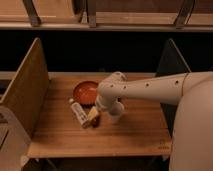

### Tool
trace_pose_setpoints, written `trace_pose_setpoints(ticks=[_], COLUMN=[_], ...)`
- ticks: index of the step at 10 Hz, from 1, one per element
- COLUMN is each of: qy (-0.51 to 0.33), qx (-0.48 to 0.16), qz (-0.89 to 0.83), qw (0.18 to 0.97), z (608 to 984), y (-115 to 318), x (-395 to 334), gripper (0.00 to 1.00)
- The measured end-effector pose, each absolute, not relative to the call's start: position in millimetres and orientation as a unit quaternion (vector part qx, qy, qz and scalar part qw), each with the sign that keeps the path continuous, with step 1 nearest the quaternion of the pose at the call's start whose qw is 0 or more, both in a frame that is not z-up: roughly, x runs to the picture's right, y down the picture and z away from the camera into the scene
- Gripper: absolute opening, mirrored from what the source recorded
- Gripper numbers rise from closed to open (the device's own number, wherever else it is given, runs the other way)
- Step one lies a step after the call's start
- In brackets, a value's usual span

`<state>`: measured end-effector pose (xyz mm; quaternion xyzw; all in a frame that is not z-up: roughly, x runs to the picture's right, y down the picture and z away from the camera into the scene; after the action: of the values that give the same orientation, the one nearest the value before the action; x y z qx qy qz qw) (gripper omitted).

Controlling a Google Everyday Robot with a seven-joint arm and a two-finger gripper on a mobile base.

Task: Place the ceramic cup in the ceramic bowl

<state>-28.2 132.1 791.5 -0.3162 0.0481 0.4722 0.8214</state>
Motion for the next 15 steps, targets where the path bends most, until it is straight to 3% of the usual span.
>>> trace_pose_setpoints(ticks=[2,7,10,15], qy=[0.064,0.076,0.07,0.012], qx=[-0.326,-0.338,-0.331,-0.273], qz=[0.472,0.451,0.459,0.496], qw=[0.817,0.823,0.822,0.824], z=[803.1,815.0,812.1,768.5], y=[136.0,138.8,132.4,85.3], x=[-30.2,-37.4,-30.5,-7.6], gripper=[0.76,0.24,0.0,0.0])
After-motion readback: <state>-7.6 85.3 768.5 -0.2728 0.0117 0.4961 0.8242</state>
